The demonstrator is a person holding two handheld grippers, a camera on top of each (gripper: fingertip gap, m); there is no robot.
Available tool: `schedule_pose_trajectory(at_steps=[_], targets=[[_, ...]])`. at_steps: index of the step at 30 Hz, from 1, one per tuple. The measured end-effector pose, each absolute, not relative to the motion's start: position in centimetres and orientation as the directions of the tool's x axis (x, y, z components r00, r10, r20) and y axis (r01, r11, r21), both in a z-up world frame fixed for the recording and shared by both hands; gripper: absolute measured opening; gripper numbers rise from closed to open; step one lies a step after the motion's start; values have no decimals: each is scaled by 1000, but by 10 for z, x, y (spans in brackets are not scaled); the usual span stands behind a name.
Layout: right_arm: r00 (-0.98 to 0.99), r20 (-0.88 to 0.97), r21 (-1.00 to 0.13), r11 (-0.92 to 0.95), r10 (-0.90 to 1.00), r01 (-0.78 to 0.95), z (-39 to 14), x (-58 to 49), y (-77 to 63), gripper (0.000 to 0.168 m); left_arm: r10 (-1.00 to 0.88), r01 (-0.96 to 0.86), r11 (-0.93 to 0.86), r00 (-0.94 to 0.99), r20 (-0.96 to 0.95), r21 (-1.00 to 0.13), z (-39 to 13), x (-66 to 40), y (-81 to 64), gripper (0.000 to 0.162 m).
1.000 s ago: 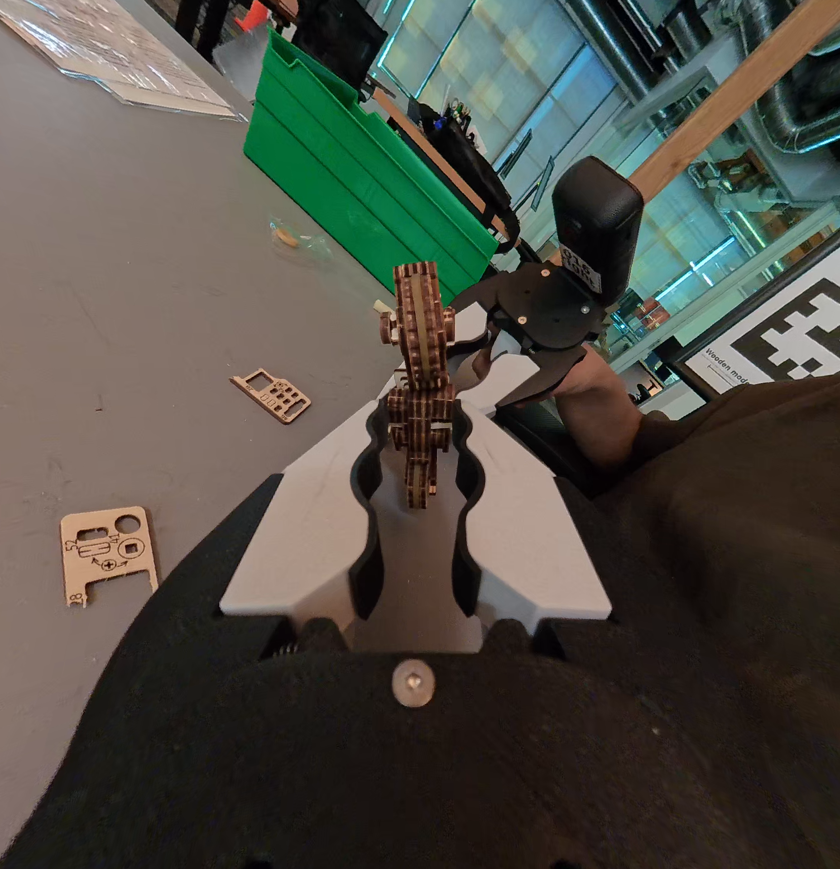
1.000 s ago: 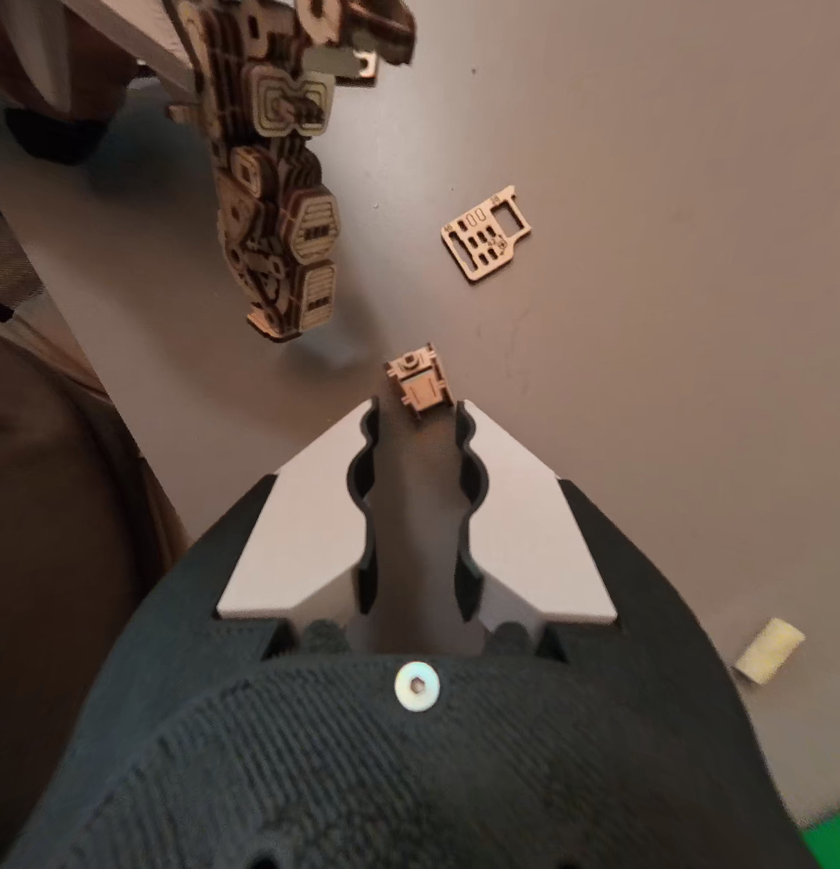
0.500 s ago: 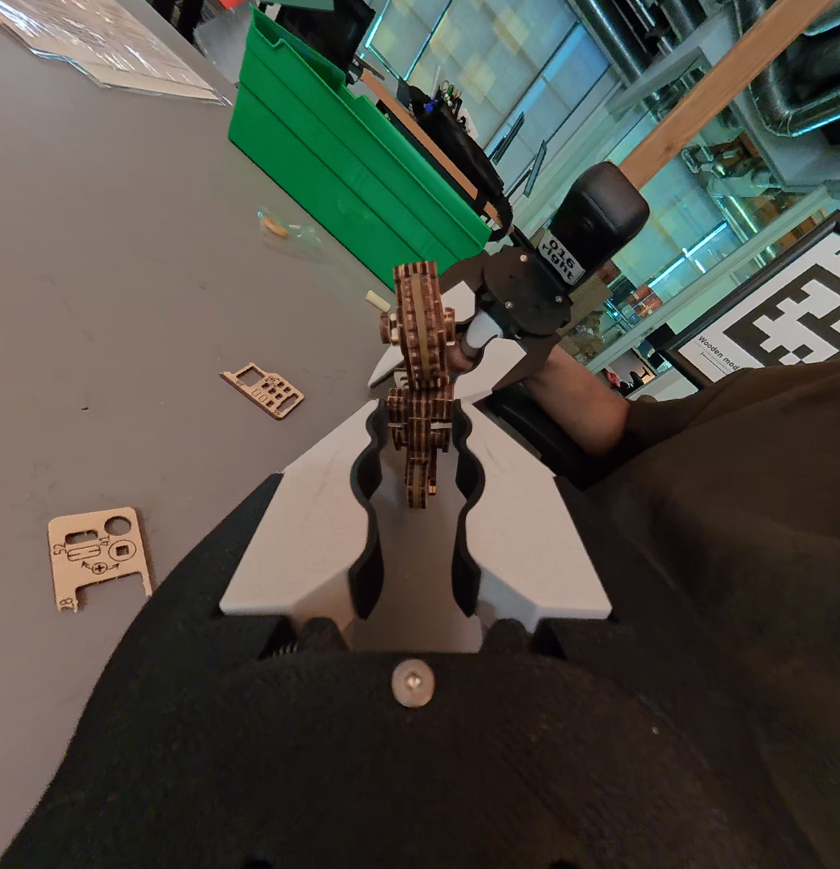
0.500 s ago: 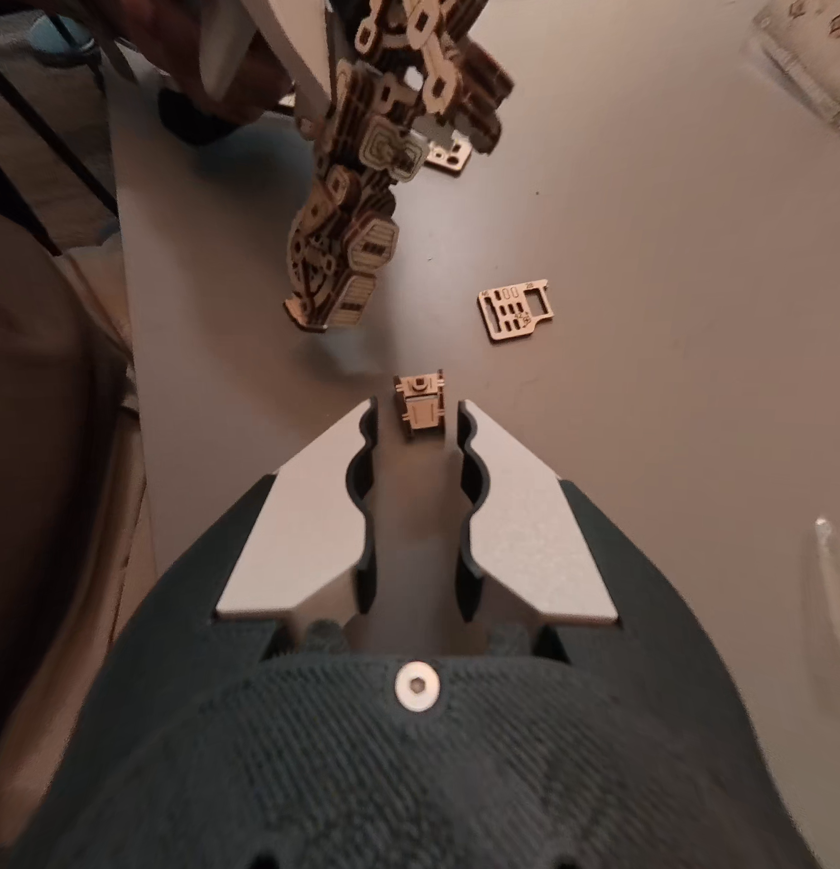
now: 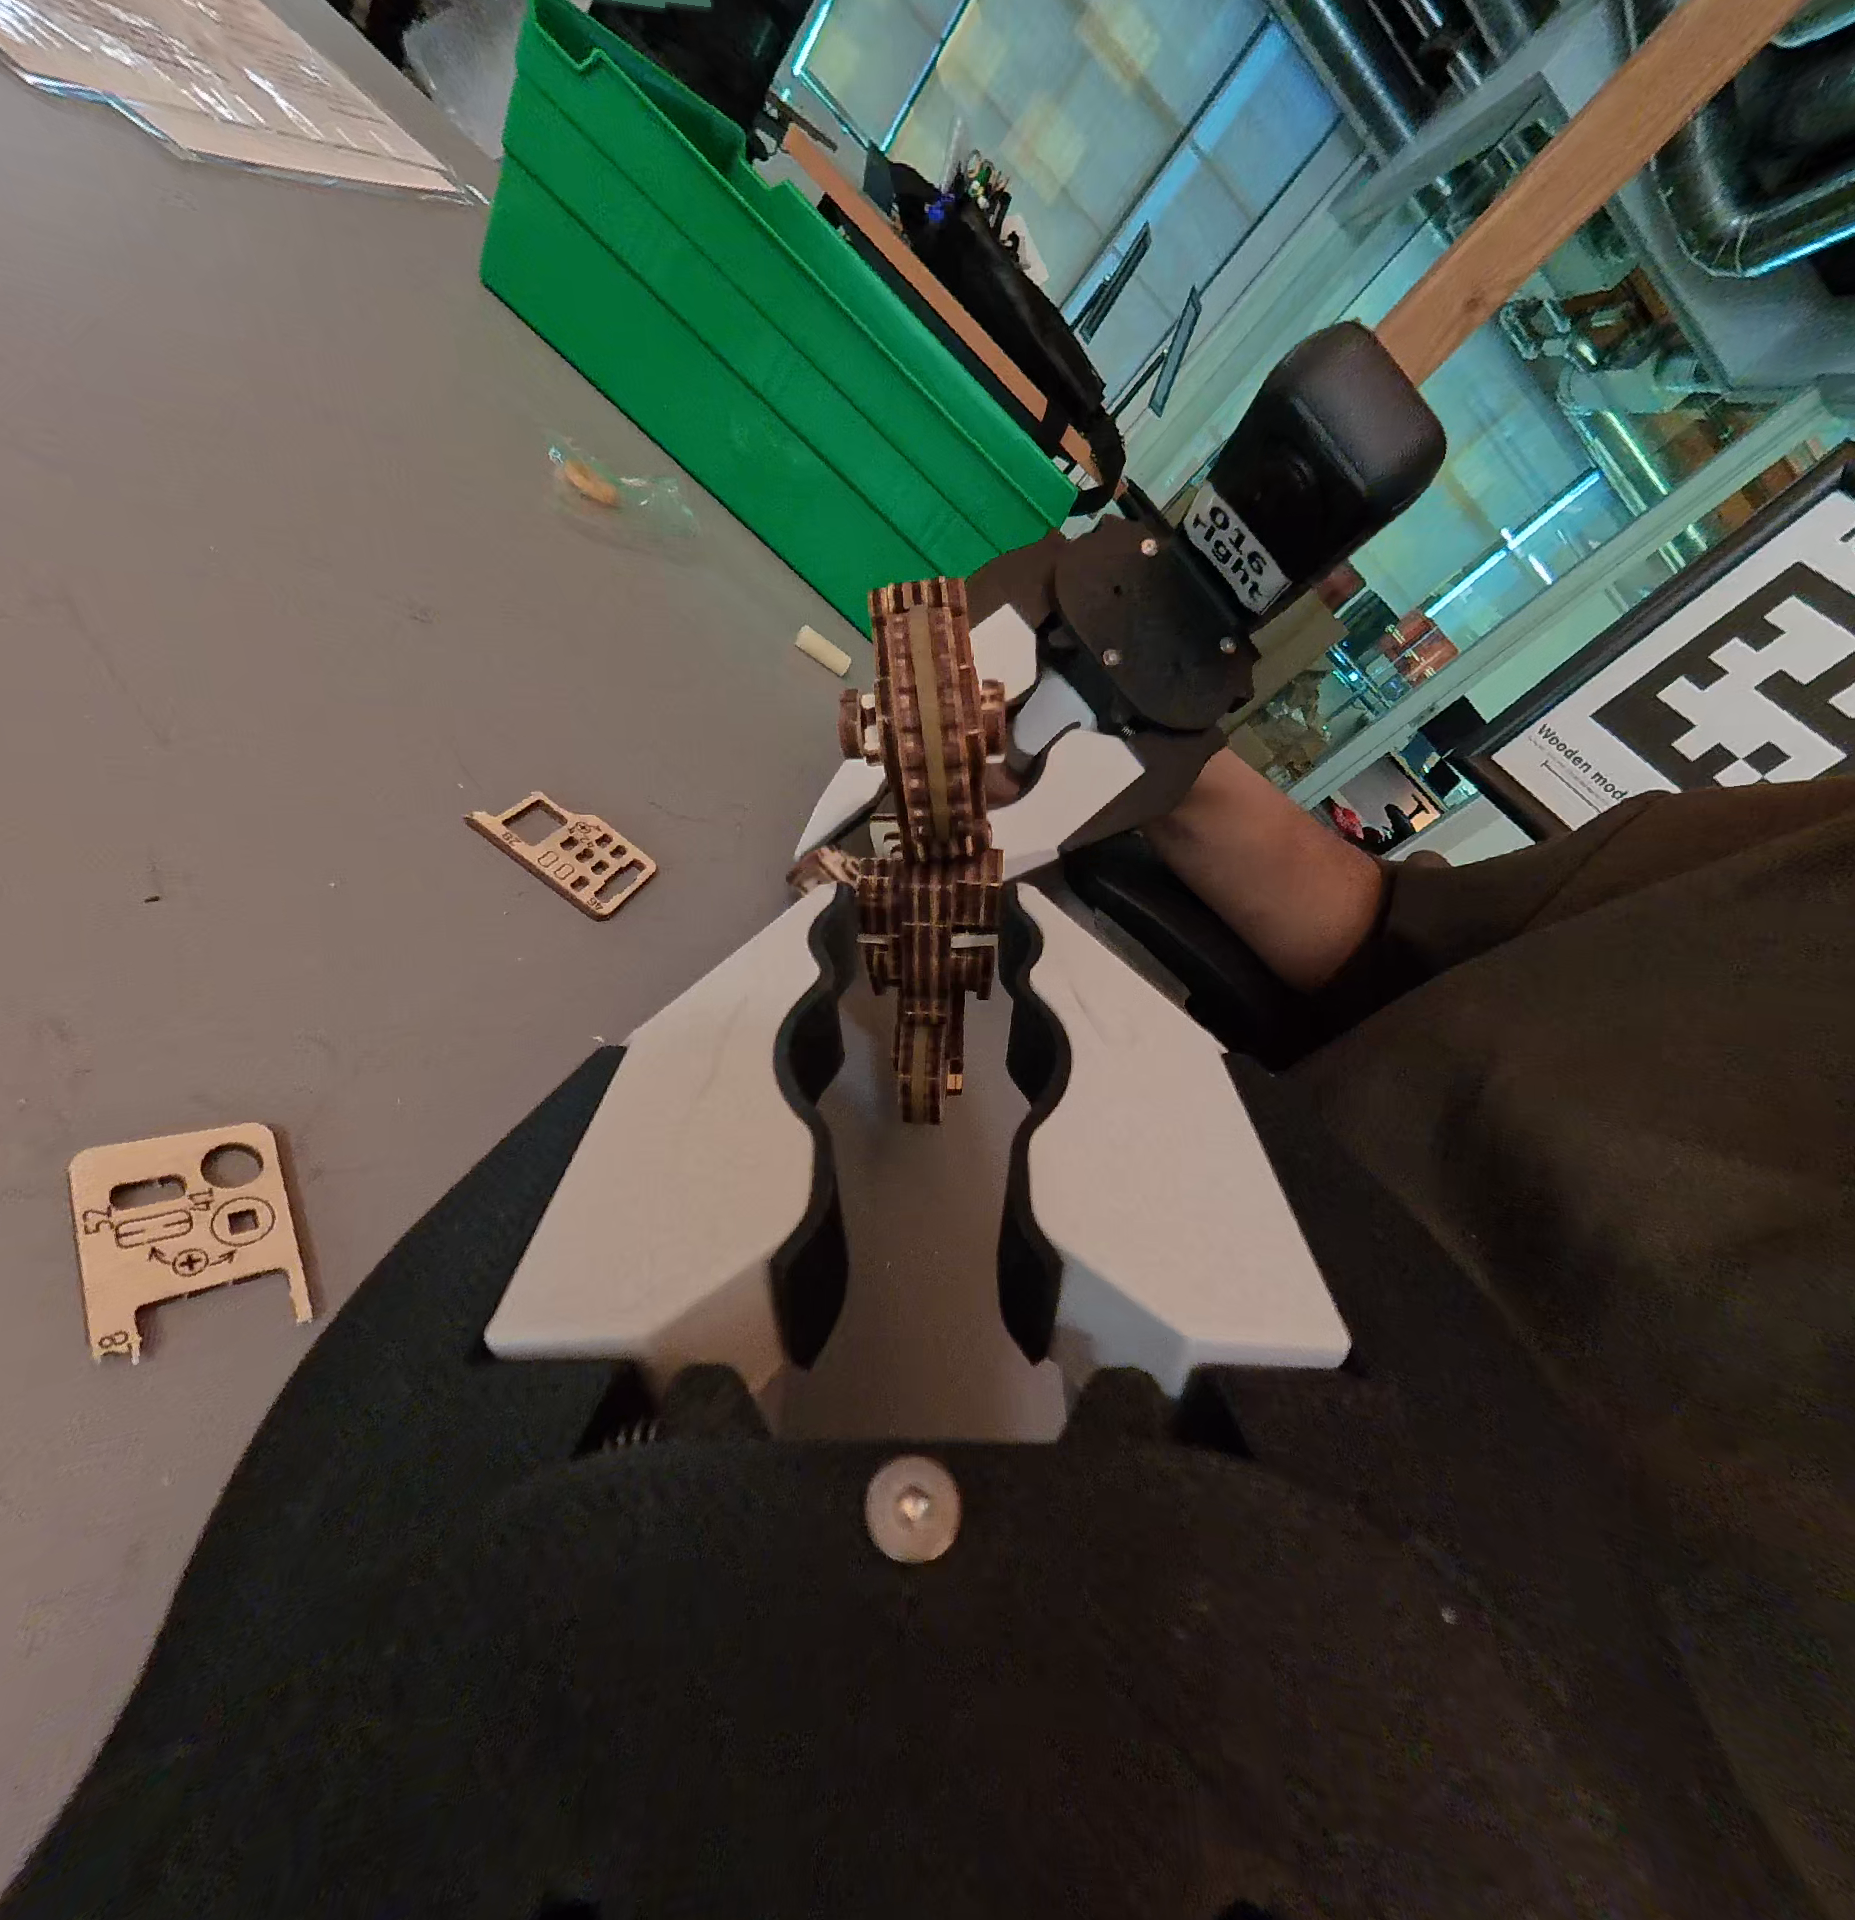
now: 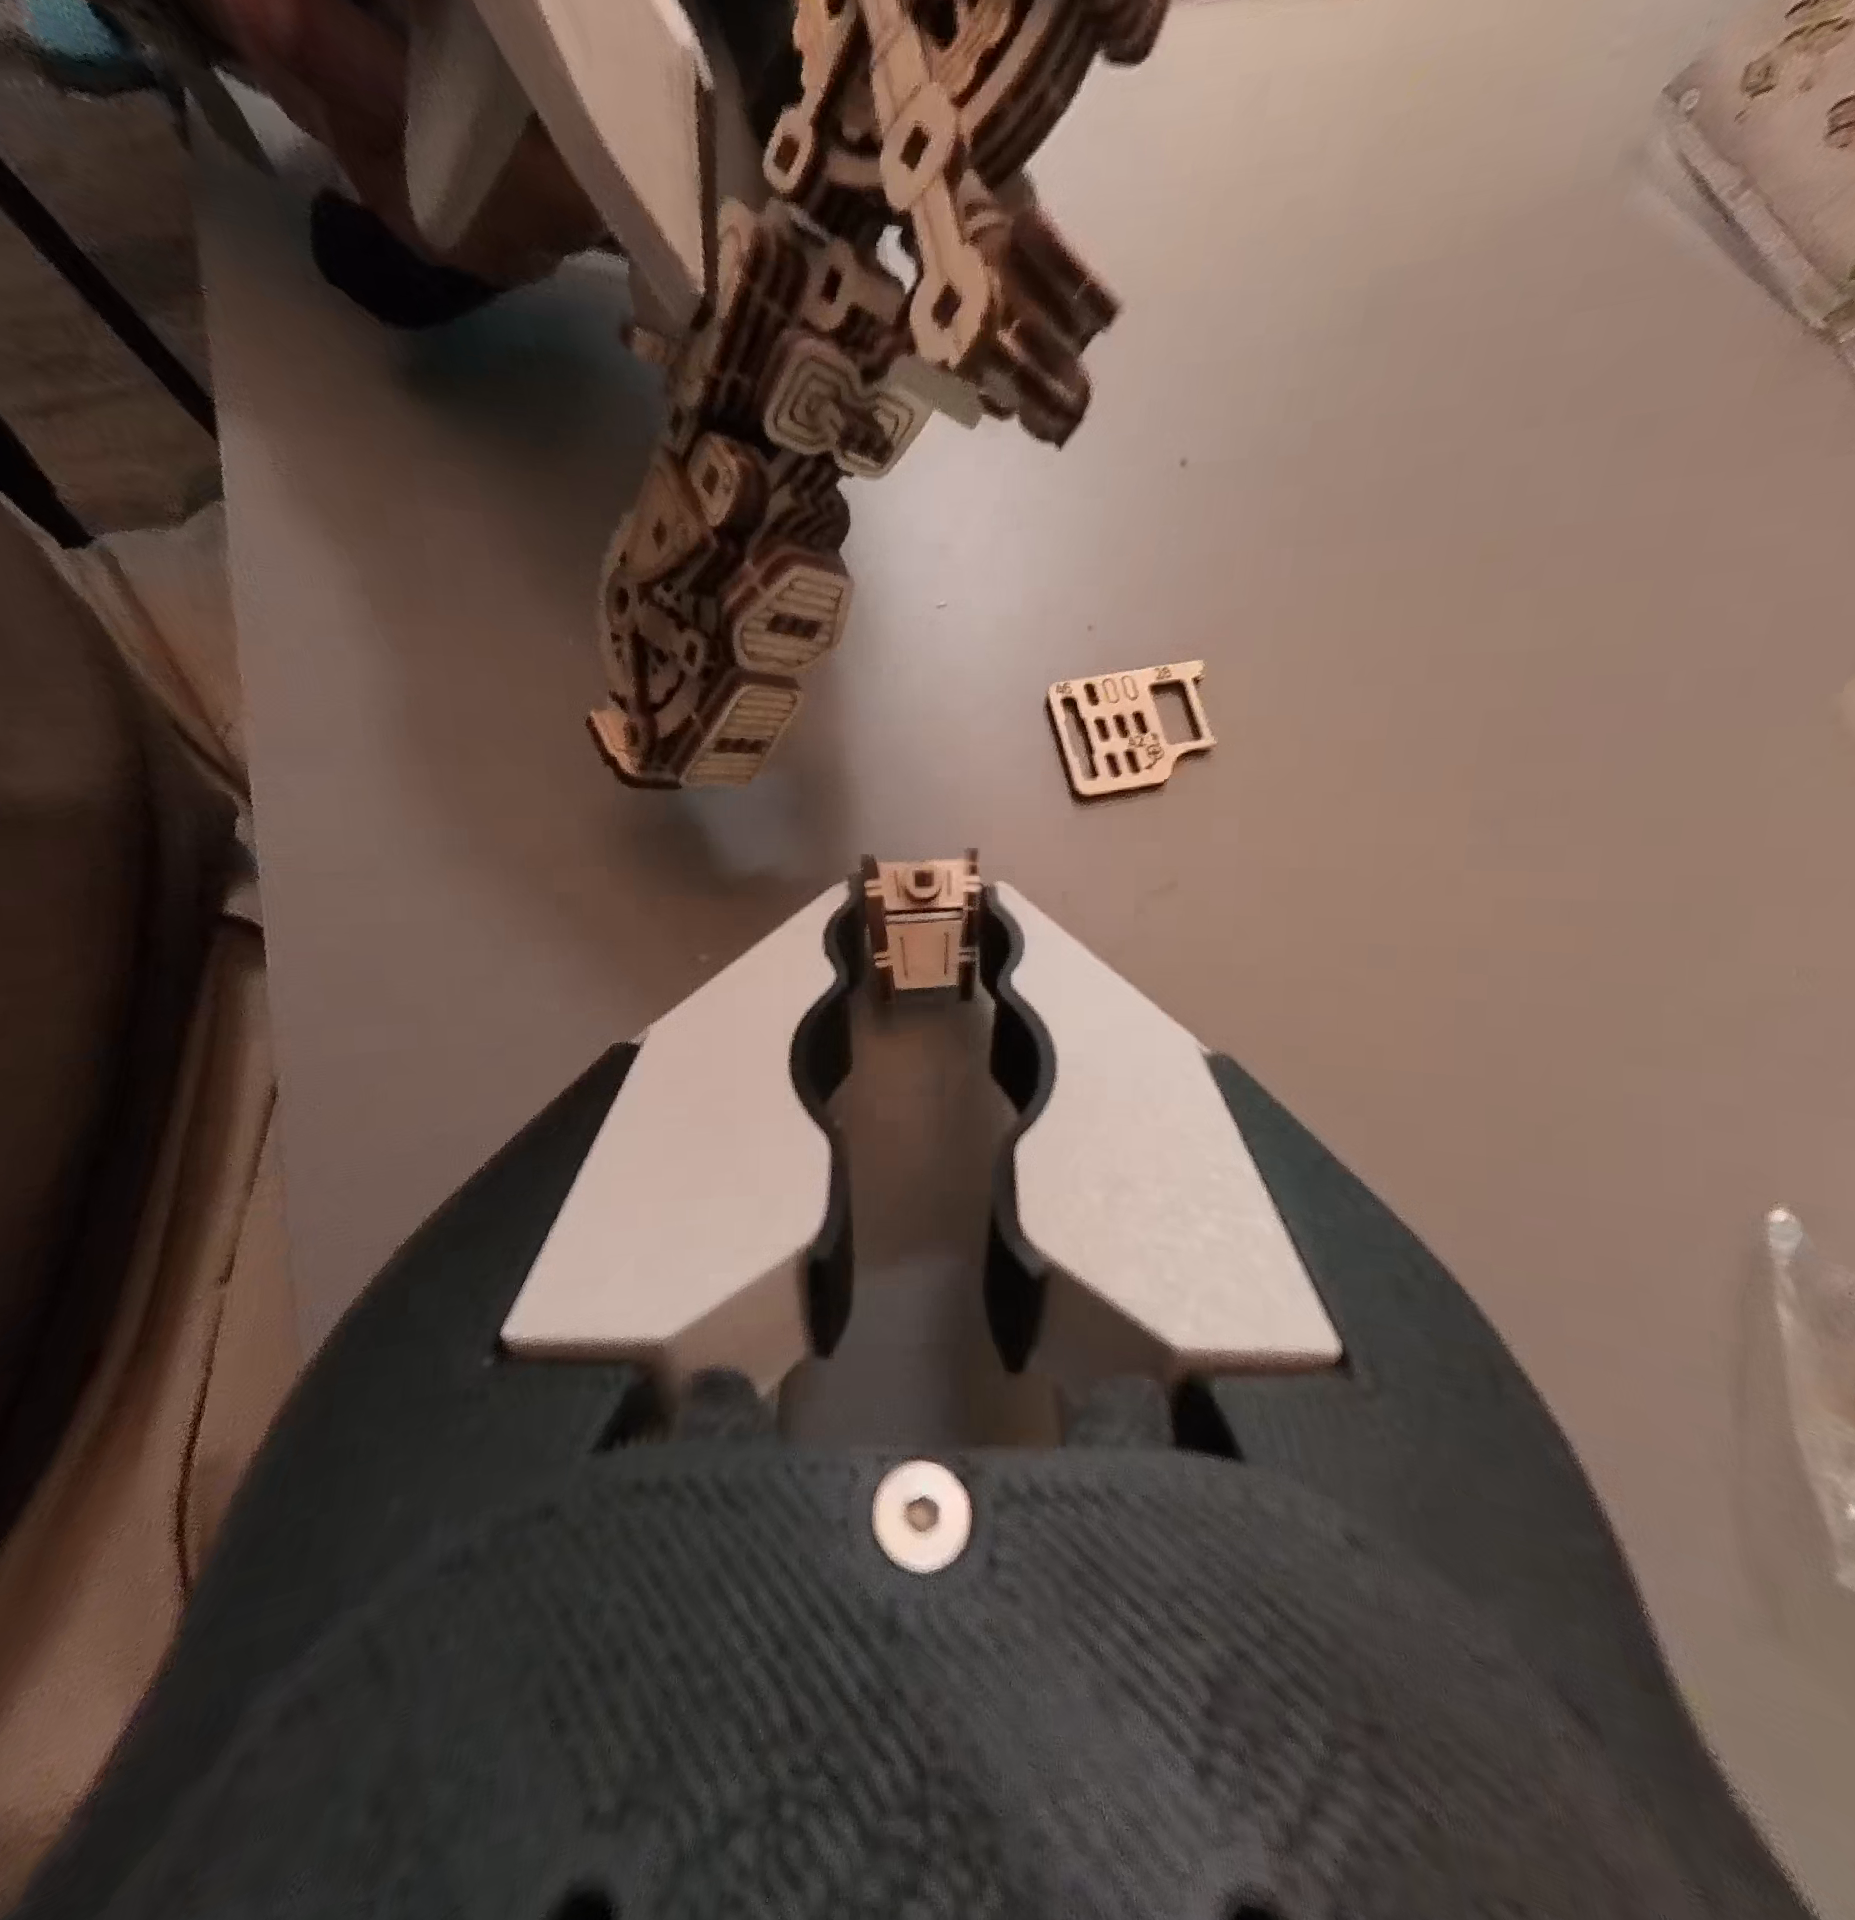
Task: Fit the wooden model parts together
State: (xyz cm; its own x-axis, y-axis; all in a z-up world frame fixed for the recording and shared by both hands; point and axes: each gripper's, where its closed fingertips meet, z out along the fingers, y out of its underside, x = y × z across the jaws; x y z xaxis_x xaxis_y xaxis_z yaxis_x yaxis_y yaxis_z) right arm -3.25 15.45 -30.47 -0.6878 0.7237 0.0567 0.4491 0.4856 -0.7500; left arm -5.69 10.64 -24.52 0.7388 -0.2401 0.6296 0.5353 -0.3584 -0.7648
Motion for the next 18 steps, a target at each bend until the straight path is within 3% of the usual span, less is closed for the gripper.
schedule_pose_trajectory(at_steps=[7, 11, 18], targets=[[-632, 34, -755, 434, 774, 491, -307, -32, 167, 20, -236, 539, -358, 738, 632, -763, -245, -58, 106, 24], [-630, 11, -728, 438, 777, 528, -317, -30, 166, 38, -235, 541, -357, 736, 634, -761, -245, -59, 106, 24], [-632, 21, -747, 432, 775, 506, -312, -30, 169, 37, -235, 543, -358, 735, 636, -760, -245, -59, 106, 24]])
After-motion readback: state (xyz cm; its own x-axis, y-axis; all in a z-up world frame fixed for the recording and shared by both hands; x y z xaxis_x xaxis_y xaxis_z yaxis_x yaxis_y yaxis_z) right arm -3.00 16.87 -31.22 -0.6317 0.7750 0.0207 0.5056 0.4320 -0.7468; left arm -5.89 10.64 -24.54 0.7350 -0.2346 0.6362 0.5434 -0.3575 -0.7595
